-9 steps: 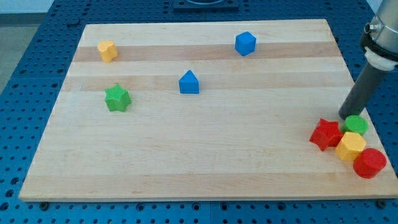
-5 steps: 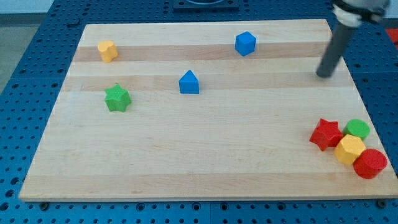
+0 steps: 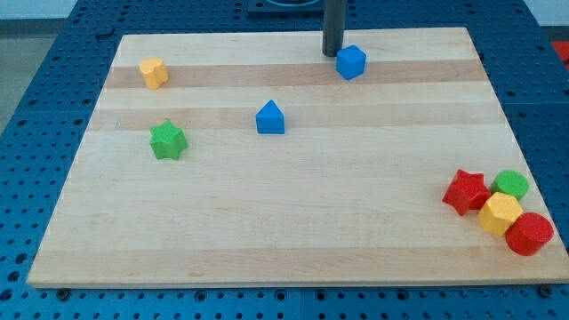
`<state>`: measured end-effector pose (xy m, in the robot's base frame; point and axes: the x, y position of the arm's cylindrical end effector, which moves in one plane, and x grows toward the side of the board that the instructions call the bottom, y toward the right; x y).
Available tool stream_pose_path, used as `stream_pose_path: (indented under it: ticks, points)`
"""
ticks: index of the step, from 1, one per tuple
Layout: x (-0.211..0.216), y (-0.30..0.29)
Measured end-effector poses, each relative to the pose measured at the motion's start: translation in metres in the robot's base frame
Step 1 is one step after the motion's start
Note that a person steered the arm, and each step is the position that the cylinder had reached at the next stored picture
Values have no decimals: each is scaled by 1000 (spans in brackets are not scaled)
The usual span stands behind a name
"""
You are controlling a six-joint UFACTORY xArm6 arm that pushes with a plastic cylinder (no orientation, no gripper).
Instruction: Move blue cube towards center
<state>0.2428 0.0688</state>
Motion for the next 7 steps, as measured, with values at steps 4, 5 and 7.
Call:
stream_pose_path:
  ticks: [4,5,7]
  points:
    - [61,27]
    - [104,27]
    - [120,13]
